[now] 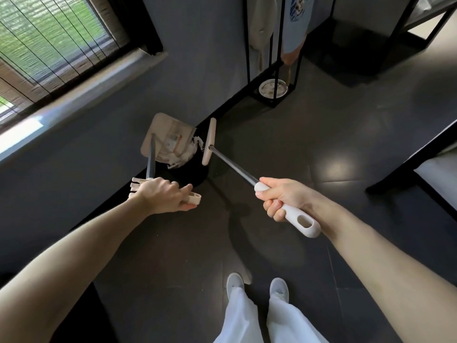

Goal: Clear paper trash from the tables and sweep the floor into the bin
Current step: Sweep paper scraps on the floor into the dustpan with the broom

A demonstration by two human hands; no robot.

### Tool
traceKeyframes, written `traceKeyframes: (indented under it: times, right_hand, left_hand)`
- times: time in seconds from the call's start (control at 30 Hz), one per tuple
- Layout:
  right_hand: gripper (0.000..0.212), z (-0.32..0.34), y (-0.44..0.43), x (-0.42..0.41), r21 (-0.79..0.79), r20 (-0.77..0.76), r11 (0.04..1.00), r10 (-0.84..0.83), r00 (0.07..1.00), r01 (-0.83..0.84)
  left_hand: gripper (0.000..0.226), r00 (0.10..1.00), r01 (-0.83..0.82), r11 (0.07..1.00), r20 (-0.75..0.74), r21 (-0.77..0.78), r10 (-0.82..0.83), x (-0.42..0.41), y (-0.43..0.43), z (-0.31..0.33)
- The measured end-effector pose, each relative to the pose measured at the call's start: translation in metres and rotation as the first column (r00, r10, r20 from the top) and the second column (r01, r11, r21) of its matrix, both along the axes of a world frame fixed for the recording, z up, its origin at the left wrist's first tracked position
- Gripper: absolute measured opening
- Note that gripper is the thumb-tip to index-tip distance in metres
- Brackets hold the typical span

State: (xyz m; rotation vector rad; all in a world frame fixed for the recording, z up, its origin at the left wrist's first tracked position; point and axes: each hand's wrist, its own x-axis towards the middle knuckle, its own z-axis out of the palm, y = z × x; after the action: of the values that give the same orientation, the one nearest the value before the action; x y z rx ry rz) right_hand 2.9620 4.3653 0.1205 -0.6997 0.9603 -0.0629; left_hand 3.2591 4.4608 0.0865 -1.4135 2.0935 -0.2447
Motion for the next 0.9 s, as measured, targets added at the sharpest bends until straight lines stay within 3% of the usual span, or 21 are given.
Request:
traceKeyframes:
  times: [0.17, 0.3, 0.43, 0.53, 0.8, 0.9]
  right_hand:
    - [0.066, 0.003, 0.002, 0.005, -0.008, 0.009, 1.000, -0.013, 1.000, 0.013]
    - [0.064, 0.010, -0.001, 0.006, -0.010, 0.036, 1.000, -0.024, 0.999, 0.025]
    - [0.065, 0.010, -0.001, 0.008, -0.026, 0.030, 0.999, -0.023, 0.999, 0.024]
    - [0.066, 0.004, 0.003, 0.007, -0.037, 0.002, 0.999, -0.011, 1.000, 0.011]
    - [0.064, 0.002, 0.003, 0.012, -0.013, -0.042, 1.000, -0.006, 0.999, 0.005]
    - [0.063, 0.004, 0.000, 0.014, 0.021, -0.023, 1.000, -0.006, 1.000, 0.006]
  left_hand:
    - [0.078, 0.998, -0.003, 0.998, -0.056, -0.064, 0.000, 0.003, 0.011, 0.020]
    - [0.100, 0.995, 0.039, 0.988, -0.082, -0.147, -0.052, 0.001, 0.028, 0.025]
    - [0.077, 0.997, -0.036, 0.999, -0.069, 0.007, 0.037, -0.025, 0.031, -0.012]
    - [0.073, 0.991, -0.104, 0.991, -0.075, 0.082, 0.110, -0.043, 0.019, -0.040]
    - [0.085, 0.998, 0.037, 0.999, -0.057, -0.035, -0.039, 0.006, 0.016, 0.008]
    - [0.081, 0.996, 0.090, 0.995, 0.018, -0.051, -0.090, 0.000, 0.028, 0.013]
